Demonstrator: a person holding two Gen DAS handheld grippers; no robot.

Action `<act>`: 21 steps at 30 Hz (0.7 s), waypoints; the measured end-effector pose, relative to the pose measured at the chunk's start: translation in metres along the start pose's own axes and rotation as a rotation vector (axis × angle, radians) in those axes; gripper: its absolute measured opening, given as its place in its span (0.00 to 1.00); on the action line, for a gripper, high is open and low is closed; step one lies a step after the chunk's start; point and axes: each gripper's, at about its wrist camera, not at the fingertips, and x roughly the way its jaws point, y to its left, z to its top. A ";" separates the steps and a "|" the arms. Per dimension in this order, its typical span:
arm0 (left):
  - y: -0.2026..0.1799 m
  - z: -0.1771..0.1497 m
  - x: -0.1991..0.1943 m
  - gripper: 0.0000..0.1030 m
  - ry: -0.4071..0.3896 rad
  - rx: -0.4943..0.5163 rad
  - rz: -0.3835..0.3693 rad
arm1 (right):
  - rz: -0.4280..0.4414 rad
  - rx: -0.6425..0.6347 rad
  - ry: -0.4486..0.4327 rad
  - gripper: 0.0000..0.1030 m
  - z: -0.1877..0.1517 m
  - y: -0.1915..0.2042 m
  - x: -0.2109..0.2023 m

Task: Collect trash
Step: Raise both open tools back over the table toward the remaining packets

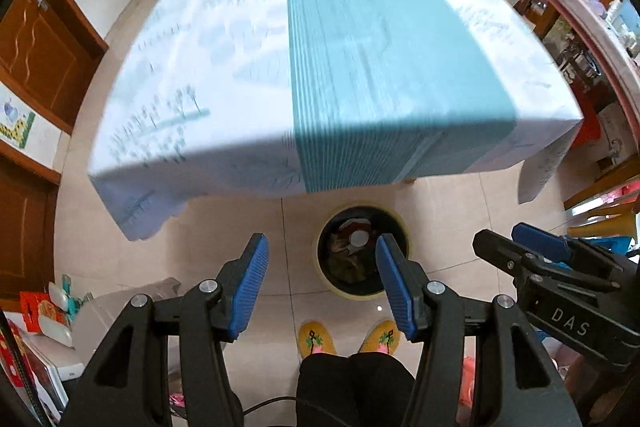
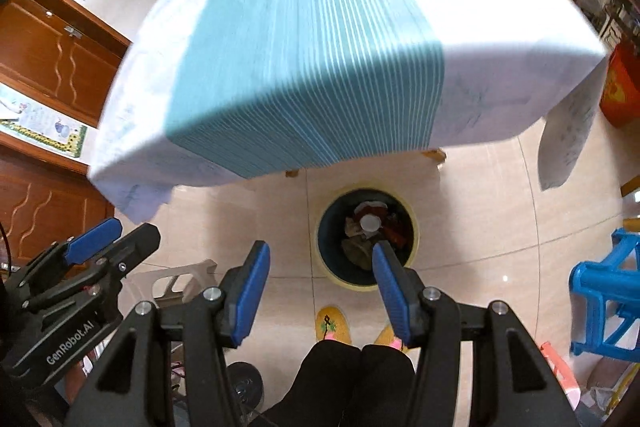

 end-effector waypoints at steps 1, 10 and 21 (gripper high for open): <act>-0.003 0.002 -0.010 0.53 -0.011 0.004 0.004 | 0.005 -0.006 -0.009 0.52 0.003 0.001 -0.008; -0.007 0.028 -0.085 0.60 -0.151 0.008 0.065 | 0.052 -0.050 -0.136 0.52 0.023 0.003 -0.084; 0.001 0.072 -0.155 0.67 -0.318 -0.042 0.128 | 0.084 -0.115 -0.284 0.52 0.063 -0.001 -0.150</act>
